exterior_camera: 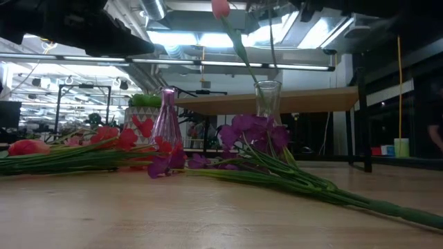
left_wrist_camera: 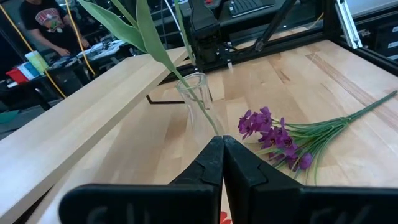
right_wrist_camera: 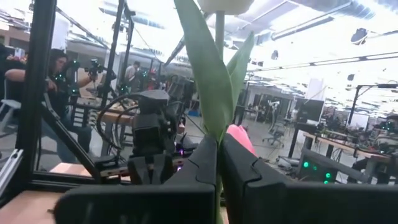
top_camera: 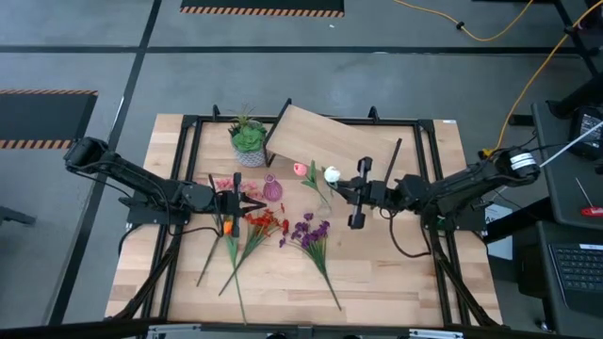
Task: Pick and place flowers into a vace then onto a shelf
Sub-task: Put the white flower into the transparent vase
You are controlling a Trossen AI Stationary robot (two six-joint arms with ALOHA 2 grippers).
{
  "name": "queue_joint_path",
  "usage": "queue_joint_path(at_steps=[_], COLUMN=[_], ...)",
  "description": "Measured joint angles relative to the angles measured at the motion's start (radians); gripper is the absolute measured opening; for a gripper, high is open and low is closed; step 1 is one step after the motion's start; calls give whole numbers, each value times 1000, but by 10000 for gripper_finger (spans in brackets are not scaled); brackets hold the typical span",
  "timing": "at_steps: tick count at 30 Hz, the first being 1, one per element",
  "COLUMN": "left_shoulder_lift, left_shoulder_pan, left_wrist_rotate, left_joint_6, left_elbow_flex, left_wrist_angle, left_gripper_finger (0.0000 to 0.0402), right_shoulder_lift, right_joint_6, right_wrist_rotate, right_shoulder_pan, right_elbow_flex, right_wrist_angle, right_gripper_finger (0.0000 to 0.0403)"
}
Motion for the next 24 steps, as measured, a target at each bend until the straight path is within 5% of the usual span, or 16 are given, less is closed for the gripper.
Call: queue_joint_path(at_steps=[24], left_shoulder_lift=[0], left_shoulder_pan=[0], left_wrist_rotate=[0], left_joint_6=[0], left_elbow_flex=[0], left_wrist_angle=[0], left_gripper_finger=[2], right_shoulder_lift=[148], right_joint_6=[-22], right_wrist_rotate=[52], right_shoulder_pan=[-5], right_elbow_flex=[-58], right_wrist_angle=[168], right_gripper_finger=[3])
